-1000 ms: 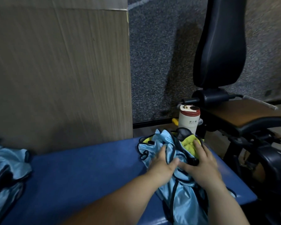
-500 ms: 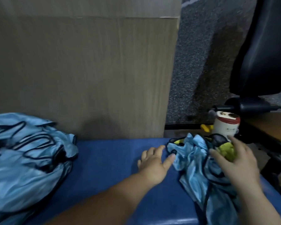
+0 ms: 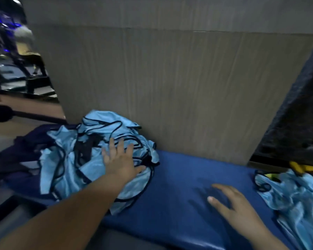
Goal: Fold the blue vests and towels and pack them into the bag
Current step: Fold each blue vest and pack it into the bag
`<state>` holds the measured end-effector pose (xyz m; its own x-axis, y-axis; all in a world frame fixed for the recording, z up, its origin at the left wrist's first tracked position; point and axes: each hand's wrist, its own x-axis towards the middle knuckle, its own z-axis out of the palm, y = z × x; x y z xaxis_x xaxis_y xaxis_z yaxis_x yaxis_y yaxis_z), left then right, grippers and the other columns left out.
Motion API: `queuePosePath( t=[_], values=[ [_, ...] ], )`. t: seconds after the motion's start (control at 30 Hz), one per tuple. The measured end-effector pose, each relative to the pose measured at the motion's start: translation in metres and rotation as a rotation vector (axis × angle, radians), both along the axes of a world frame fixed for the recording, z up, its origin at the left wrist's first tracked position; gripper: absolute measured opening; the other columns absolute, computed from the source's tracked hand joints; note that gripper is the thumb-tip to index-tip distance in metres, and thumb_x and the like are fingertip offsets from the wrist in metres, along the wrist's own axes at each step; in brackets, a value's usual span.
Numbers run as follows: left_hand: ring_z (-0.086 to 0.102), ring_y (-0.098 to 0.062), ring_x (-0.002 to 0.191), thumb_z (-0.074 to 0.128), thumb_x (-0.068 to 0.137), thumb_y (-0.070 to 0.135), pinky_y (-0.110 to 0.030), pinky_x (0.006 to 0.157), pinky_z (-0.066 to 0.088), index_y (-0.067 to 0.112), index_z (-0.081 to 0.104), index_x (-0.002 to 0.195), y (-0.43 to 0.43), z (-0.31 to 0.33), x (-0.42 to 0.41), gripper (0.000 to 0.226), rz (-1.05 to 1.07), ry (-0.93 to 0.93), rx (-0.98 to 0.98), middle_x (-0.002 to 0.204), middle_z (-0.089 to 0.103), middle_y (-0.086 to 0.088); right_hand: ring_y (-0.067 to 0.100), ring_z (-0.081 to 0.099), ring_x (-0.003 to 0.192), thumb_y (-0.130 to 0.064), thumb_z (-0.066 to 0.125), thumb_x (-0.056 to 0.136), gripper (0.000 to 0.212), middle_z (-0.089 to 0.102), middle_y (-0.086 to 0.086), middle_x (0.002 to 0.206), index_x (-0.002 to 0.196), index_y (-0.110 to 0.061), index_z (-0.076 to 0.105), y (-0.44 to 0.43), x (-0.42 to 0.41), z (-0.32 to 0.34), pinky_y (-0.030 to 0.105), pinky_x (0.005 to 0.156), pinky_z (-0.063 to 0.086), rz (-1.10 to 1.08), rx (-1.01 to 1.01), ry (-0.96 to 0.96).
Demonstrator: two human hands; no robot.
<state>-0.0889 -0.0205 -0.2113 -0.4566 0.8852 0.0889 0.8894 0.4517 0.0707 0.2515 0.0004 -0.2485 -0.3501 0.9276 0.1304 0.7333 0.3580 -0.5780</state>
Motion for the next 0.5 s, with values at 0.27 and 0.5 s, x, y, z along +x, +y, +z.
queuePosePath(
  t=[0.27, 0.5],
  values=[
    [0.029, -0.024, 0.142, 0.050, 0.082, 0.074, -0.043, 0.118, 0.008, 0.023, 0.034, 0.147, -0.014, -0.038, -0.050, 0.083, -0.076, -0.173, 0.058, 0.151, 0.039, -0.004, 0.001, 0.041, 0.129, -0.058, 0.057, 0.084, 0.045, 0.050, -0.016, 0.131, 0.125, -0.040, 0.050, -0.023, -0.104, 0.014, 0.015, 0.099, 0.028, 0.058, -0.266, 0.227],
    [0.048, -0.018, 0.116, 0.061, 0.087, 0.047, -0.034, 0.102, 0.043, 0.024, 0.065, 0.103, -0.016, -0.043, -0.012, 0.028, -0.141, -0.645, 0.437, 0.111, 0.063, 0.004, 0.020, 0.048, 0.128, -0.073, 0.057, 0.067, 0.083, 0.044, -0.014, 0.140, 0.142, -0.049, 0.029, -0.034, -0.162, 0.026, 0.045, 0.101, 0.046, -0.013, -0.775, 0.624]
  ],
)
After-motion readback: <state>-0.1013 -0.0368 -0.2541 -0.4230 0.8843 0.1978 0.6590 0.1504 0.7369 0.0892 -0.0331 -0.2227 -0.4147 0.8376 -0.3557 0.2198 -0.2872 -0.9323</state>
